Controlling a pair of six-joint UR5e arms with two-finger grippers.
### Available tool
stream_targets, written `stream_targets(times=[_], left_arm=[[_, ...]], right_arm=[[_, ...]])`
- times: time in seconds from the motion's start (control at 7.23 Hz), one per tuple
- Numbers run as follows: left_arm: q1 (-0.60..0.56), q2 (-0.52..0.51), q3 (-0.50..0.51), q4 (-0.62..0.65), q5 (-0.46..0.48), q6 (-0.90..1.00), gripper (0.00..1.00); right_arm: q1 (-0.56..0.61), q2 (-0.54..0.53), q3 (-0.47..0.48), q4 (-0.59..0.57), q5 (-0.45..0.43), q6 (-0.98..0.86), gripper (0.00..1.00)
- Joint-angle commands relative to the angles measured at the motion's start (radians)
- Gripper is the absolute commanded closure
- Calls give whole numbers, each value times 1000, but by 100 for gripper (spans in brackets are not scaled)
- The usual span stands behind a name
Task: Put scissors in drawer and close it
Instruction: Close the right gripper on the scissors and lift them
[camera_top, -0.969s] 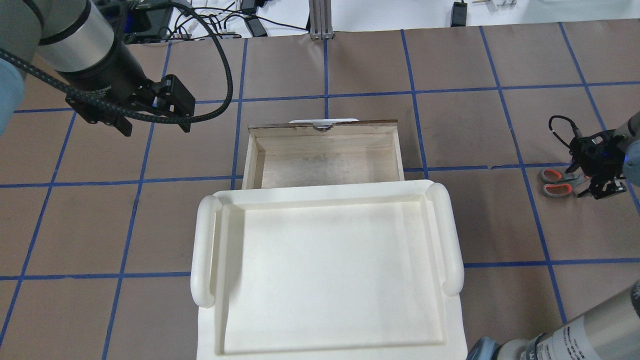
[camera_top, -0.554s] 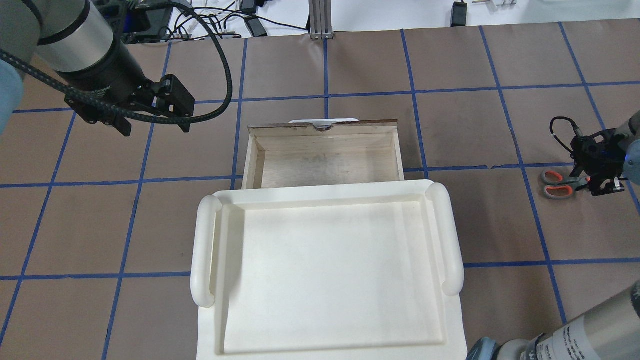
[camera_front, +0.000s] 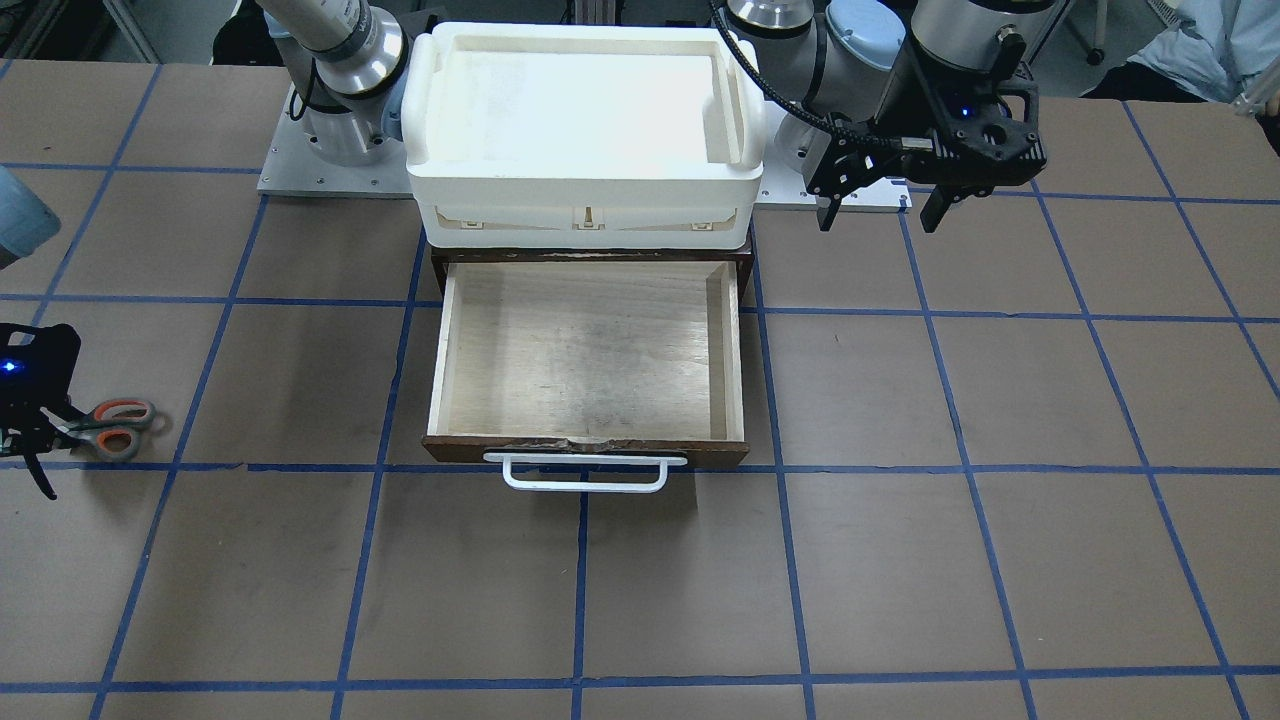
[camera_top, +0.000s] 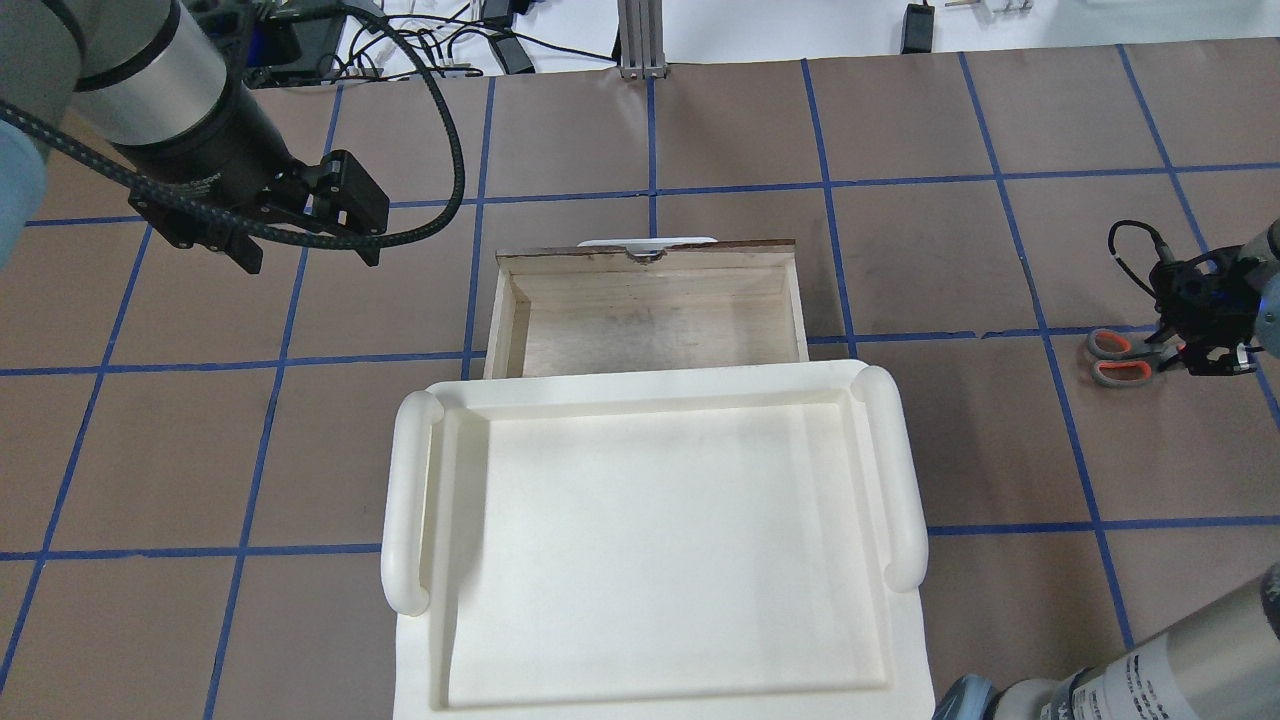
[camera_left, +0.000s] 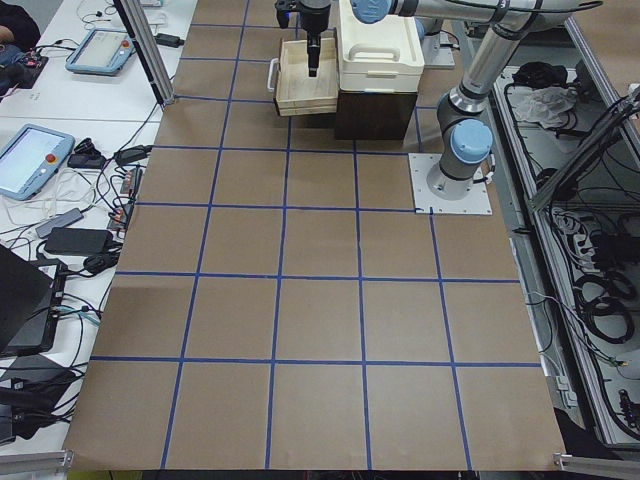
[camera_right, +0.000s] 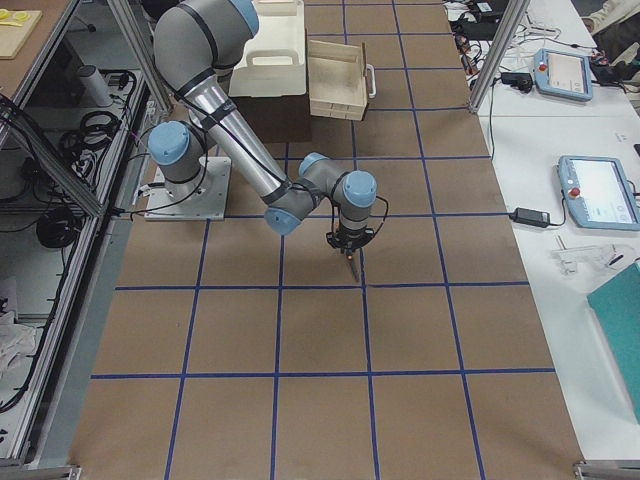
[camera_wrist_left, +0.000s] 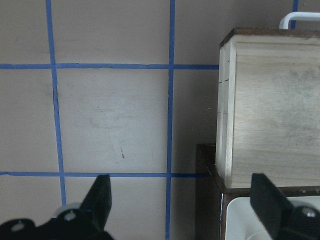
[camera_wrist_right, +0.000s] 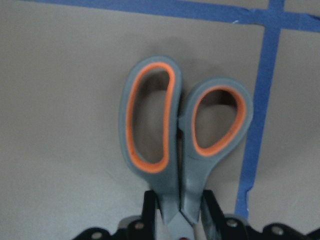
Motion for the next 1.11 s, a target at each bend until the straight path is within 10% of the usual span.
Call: stream_targets(times=[0.0,0.97], left_arm=[[0,3,0,0,0,0,0],[0,9,0,-8,2,5,0]], right_arm=[[6,-12,-23,0,-2,19,100],[122,-175,-36,86,16,376,100]])
